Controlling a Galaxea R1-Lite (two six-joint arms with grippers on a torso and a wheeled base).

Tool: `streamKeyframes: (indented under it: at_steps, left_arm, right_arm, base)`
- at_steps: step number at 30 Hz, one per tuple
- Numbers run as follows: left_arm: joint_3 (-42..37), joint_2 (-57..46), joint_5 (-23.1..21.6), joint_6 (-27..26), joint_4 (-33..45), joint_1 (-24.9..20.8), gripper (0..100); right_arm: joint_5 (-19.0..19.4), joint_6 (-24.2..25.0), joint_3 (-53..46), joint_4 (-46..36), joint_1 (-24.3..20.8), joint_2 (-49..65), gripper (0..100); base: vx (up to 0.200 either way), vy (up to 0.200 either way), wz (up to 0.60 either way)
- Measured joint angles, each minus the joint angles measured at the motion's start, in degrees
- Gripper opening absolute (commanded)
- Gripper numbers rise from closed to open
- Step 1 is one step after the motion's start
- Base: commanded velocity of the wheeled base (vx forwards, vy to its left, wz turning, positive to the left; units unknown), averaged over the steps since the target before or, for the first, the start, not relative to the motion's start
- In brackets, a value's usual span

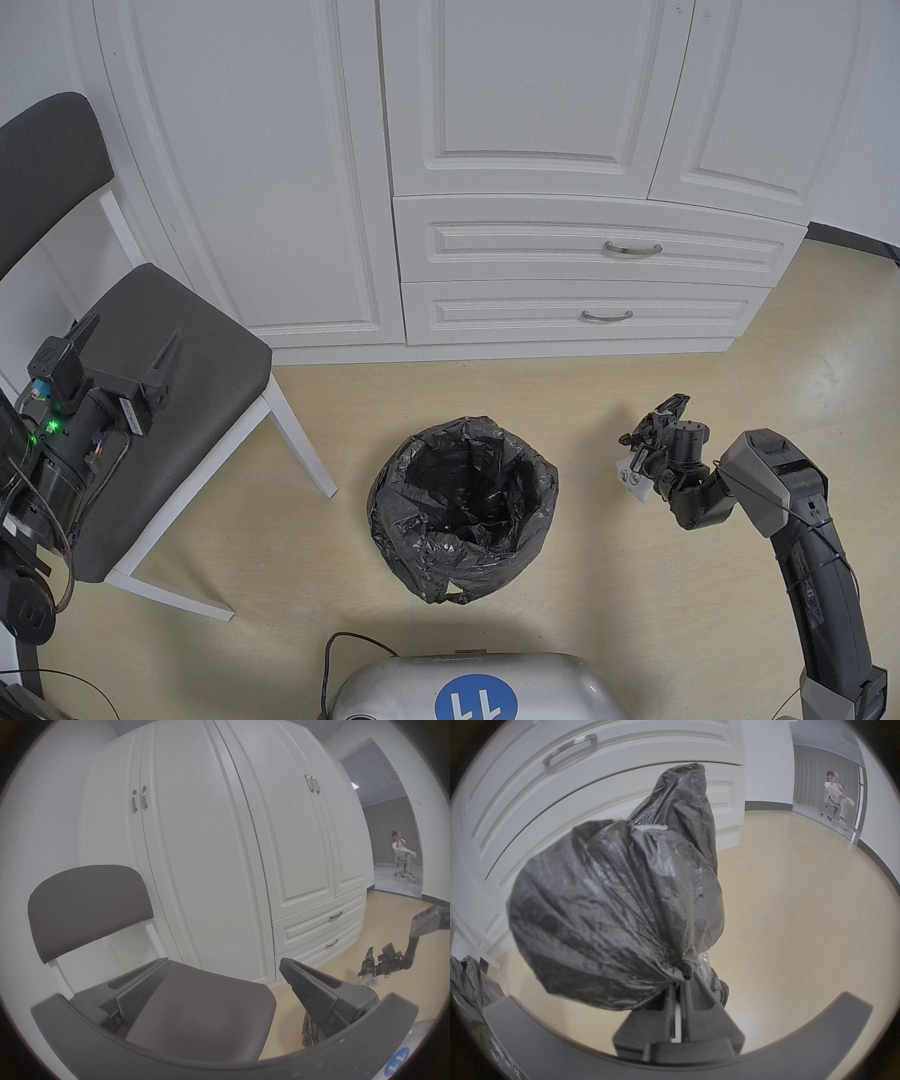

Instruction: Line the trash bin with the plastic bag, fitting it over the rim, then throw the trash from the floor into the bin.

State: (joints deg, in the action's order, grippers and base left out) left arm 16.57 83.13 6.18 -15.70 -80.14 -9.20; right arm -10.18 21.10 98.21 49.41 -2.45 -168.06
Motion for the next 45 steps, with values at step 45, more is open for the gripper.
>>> streamKeyframes:
  at_steps: [45]
  left_arm:
    - [-0.3,-8.6,-0.2,-2.9,-0.1,-0.4,100]
  right_arm:
    - [14.1,-23.1,-53.1,39.6,-14.6,32.6,0]
  base:
    - [0.0,0.0,0.0]
